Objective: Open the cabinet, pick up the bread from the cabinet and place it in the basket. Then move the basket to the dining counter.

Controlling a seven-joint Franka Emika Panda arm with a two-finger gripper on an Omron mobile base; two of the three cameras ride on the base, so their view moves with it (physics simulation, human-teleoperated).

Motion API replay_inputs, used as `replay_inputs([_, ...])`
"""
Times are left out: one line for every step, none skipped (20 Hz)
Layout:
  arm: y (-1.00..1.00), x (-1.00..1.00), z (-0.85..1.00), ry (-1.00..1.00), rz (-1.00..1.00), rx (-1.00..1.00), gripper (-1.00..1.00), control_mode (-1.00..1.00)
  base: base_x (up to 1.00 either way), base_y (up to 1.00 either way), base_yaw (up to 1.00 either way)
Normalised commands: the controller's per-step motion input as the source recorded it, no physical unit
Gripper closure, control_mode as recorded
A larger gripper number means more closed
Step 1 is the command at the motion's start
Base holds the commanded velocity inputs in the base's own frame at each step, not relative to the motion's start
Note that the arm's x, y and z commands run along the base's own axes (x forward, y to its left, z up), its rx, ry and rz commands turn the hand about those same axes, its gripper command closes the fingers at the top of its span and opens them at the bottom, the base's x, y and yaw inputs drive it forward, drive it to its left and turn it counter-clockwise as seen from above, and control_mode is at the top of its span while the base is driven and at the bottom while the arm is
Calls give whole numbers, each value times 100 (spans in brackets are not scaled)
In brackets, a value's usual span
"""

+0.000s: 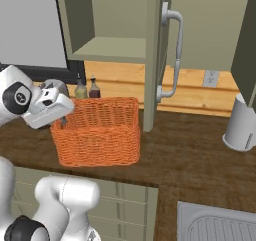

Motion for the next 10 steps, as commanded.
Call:
replay_inputs([1,-48,75,1,4,-17,100,-100,0,0,0])
replay_inputs([6,-49,71,0,3,-15,100,-100,0,0,0])
replay_inputs([4,-39,81,0,2,-9,100,-100,0,0,0])
replay_inputs([9,-18,73,0,1,-5,100,-100,0,0,0])
replay_inputs([10,-14,72,0,1,-2,100,-100,0,0,0])
replay_inputs([2,-13,67,0,2,0,100,-100,0,0,0])
replay_inputs([2,-18,71,0,1,0,100,-100,0,0,0])
replay_inputs([8,-16,67,0,2,0,100,-100,0,0,0])
replay_inputs([2,-21,77,0,2,0,100,-100,0,0,0])
replay_inputs([0,-21,72,0,3,2,100,-100,0,0,0])
